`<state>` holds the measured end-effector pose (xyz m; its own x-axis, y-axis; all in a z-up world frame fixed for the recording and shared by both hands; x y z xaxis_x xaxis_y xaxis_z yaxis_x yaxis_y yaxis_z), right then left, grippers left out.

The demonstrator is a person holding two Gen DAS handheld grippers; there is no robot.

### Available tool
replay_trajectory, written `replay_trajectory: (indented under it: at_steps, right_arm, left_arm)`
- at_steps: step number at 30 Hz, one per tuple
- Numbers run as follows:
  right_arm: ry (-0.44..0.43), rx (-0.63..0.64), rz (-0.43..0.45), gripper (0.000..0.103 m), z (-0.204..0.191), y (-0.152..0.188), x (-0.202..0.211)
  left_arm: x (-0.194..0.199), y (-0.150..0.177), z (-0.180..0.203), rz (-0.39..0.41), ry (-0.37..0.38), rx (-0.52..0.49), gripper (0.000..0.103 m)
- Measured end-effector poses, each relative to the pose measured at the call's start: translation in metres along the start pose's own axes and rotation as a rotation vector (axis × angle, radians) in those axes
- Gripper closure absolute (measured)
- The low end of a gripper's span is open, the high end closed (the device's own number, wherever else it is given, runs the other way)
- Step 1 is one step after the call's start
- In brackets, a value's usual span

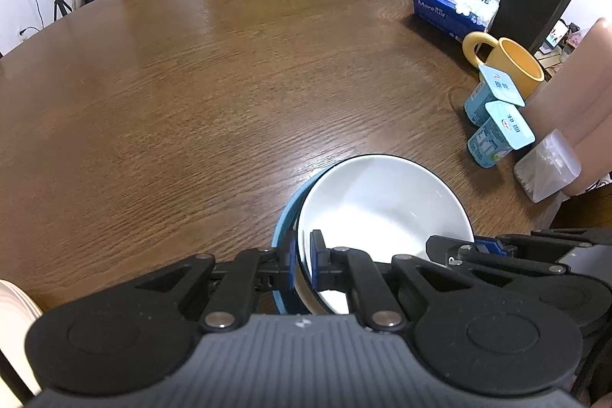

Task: Organize plates and bowls
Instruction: 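Lower the held white bowl into the blue bowl with both tools, then open both tools and release the white bowl rim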

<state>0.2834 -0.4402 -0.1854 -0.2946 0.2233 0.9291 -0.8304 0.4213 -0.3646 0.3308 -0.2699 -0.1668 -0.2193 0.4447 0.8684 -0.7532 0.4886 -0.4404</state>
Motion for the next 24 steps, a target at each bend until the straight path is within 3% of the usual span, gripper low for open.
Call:
replay_trajectory:
  at_steps: [10,12,14,18,20,24]
  right_arm:
    - [-0.005,0.006,0.001,0.09,-0.002,-0.002,0.0]
    - [-0.019,0.0,0.007,0.089,-0.001,-0.004,0.002]
    - [-0.036,-0.009,0.015,0.086,0.0,-0.005,0.006]
    - [-0.064,-0.019,0.045,0.08,0.005,-0.007,0.016]
    - [-0.077,-0.027,0.062,0.071,0.009,-0.007,0.023]
    - [-0.096,-0.024,0.1,0.052,0.014,-0.006,0.033]
  left_arm:
    - [0.006,-0.004,-0.003,0.003,0.015,0.001,0.09]
    - [0.01,-0.004,-0.004,0.011,0.025,0.005,0.077]
    - [0.018,-0.006,-0.005,0.035,0.023,0.002,0.058]
    - [0.034,-0.011,-0.009,0.075,0.021,0.004,0.046]
    - [0.042,-0.013,-0.014,0.094,0.011,0.008,0.034]
    - [0.053,-0.014,-0.024,0.119,-0.001,0.026,0.02]
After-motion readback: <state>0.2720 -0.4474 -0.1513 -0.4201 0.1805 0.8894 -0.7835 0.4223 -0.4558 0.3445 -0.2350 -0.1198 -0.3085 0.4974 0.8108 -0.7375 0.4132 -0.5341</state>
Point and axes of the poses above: each gripper's, at about its wrist camera, not at the fingertips, and x roughly against the way its jaws point, z to its right, y to its underside, the point moved 3 cm from there along -x, roughly the way its jaws point, and after that the axes turned 7 degrees about y, right-handed, at the moved point
